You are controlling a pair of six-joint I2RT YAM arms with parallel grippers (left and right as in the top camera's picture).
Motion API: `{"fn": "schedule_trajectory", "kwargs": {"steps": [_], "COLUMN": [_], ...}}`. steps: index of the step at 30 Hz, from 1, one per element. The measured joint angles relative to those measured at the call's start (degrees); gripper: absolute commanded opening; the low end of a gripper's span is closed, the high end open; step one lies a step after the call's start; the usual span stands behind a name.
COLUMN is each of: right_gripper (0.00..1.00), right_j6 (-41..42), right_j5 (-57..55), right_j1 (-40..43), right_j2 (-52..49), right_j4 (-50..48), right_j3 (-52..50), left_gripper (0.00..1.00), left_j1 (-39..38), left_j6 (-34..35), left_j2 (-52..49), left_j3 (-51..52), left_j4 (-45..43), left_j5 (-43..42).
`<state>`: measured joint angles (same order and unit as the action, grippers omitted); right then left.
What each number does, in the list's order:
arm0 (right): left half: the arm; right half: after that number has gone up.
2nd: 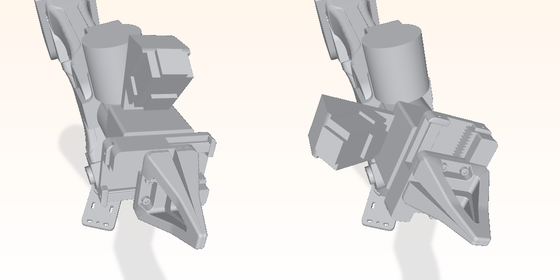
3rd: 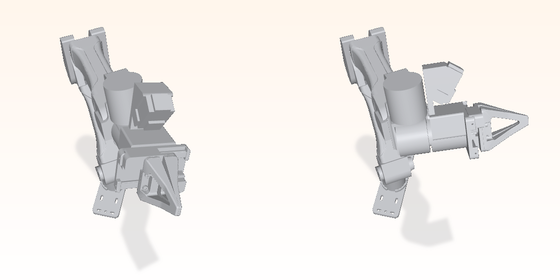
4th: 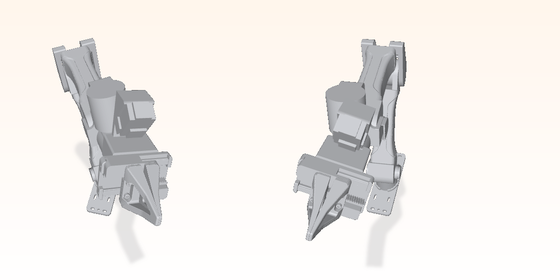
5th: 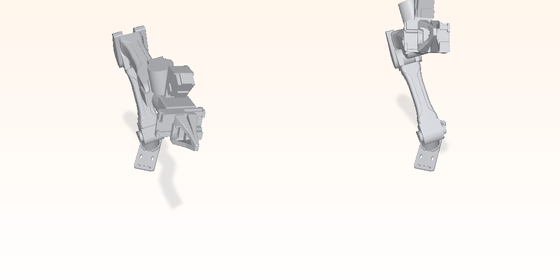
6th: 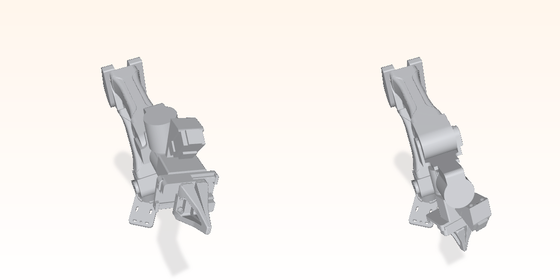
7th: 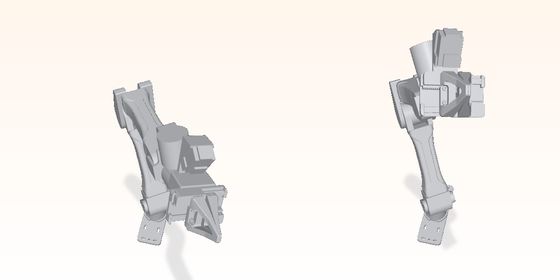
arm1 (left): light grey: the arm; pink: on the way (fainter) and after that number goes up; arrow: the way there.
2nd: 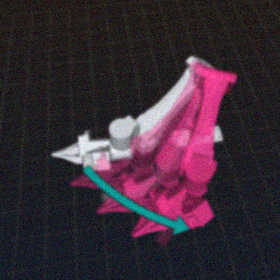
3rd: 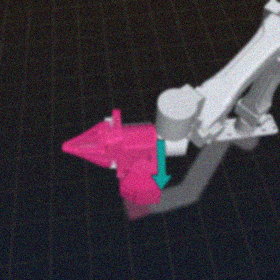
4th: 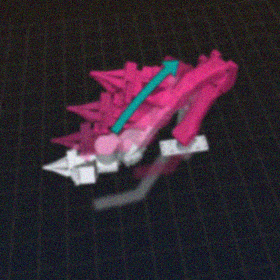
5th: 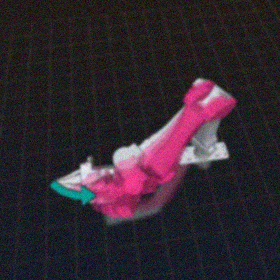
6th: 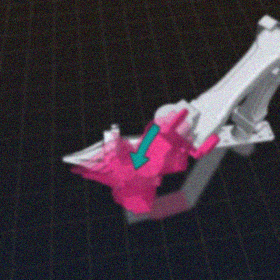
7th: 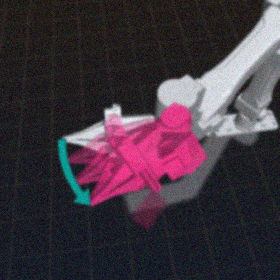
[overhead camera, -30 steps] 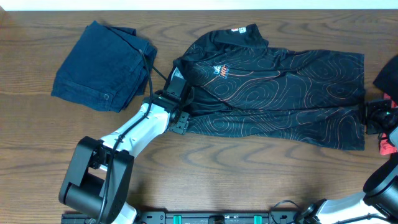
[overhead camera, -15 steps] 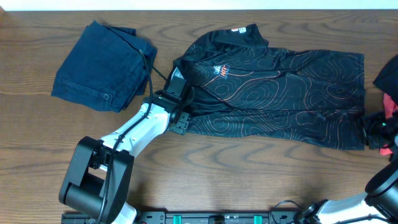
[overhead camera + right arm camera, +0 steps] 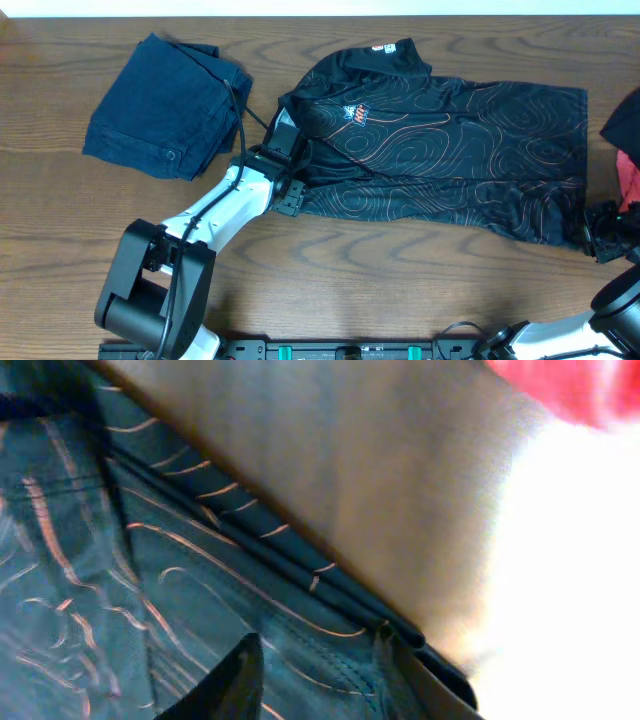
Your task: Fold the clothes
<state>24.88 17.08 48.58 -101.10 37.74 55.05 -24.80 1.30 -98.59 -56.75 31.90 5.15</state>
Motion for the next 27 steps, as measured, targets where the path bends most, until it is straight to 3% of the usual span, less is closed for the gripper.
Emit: {"fn": "schedule_trajectory", "kwargs": {"steps": [4,9,16,17,20,21,27], "right_gripper": [0.27,0.01,0.01,0.02,0.33,0.37,0.41], "right_j6": [0.3,1.4,3.0,3.0,3.3,3.1,3.2], "right_j5": [-2.0,-5.2,-6.4,-6.4,-6.6,-6.9,-12.1], "right_j1": [0.0,0.0,0.0,0.0,0.0,0.0,0.1], "right_j2": [0.0,0.0,0.0,0.0,0.0,-0.1,-0.1], "right_j4": [1.5,-0.9,-3.3,-2.1,5.6,9.1,18.0], "right_j3": [0.2,0.2,0.3,0.5,2.3,3.5,8.6], "left_gripper": [0.73,0.73,0.73,0.73,0.73,0.73,0.73], "left_j1": [0.0,0.0,0.0,0.0,0.0,0.0,0.0], "left_j6": [0.0,0.0,0.0,0.0,0.0,0.0,0.0], "left_j2": [0.0,0.0,0.0,0.0,0.0,0.0,0.0], "left_j3": [0.0,0.0,0.0,0.0,0.0,0.0,0.0], "left_j4": [0.0,0.0,0.0,0.0,0.0,0.0,0.0], "left_j5": [0.0,0.0,0.0,0.0,0.0,0.0,0.0]}}
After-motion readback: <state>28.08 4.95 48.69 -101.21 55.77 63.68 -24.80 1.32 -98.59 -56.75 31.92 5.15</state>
